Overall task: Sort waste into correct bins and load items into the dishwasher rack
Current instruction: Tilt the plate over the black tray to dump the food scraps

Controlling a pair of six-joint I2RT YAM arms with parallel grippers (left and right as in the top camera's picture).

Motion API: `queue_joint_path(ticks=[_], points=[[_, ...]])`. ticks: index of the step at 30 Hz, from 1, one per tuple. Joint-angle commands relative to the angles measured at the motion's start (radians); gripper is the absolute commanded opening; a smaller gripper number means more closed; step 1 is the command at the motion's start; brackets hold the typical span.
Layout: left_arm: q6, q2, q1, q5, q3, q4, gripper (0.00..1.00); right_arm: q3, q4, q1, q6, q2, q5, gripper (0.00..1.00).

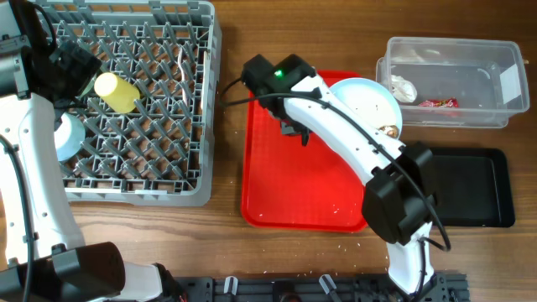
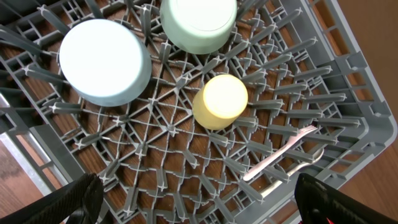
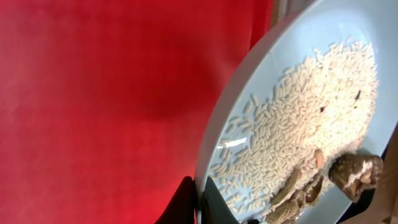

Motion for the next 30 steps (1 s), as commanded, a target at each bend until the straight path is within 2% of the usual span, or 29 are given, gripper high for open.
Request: queue_joint_path(ticks=[1, 4, 9, 11, 17, 18, 20, 21, 30], points=[[-0.013, -0.001, 0.002, -0.002, -0.001, 0.003, 1.0, 0.024, -0.024, -0.061, 0.1, -0.013, 0.024, 0.04], [-0.013, -0.001, 0.002, -0.002, -0.001, 0.003, 1.0, 0.024, -0.075, -0.148, 0.152, -0.031, 0.019, 0.04], [-0.013, -0.001, 0.002, -0.002, -0.001, 0.003, 1.0, 0.024, -0.077, -0.373, 0.157, -0.069, -0.049, 0.04], [-0.013, -0.001, 0.002, -0.002, -0.001, 0.003, 1.0, 0.024, -0.051, -0.518, 0.158, -0.071, -0.111, 0.04], [-0.013, -0.001, 0.002, -0.002, -0.001, 0.003, 1.0, 0.024, -0.006, -0.819, 0.146, -0.072, -0.315, 0.04], [-0.013, -0.001, 0.002, -0.002, -0.001, 0.003, 1.0, 0.024, 0.006, -0.87, 0.117, -0.072, -0.358, 0.04], [-0.013, -0.001, 0.002, -0.002, -0.001, 0.003, 1.0, 0.024, 0.047, -0.953, -0.032, -0.072, -0.562, 0.04], [-0.013, -0.001, 0.002, -0.002, -0.001, 0.003, 1.0, 0.024, 0.042, -0.978, -0.054, -0.072, -0.586, 0.04], [-0.013, -0.001, 0.002, -0.002, -0.001, 0.003, 1.0, 0.024, -0.085, -1.248, -0.428, -0.072, -1.046, 0.04]])
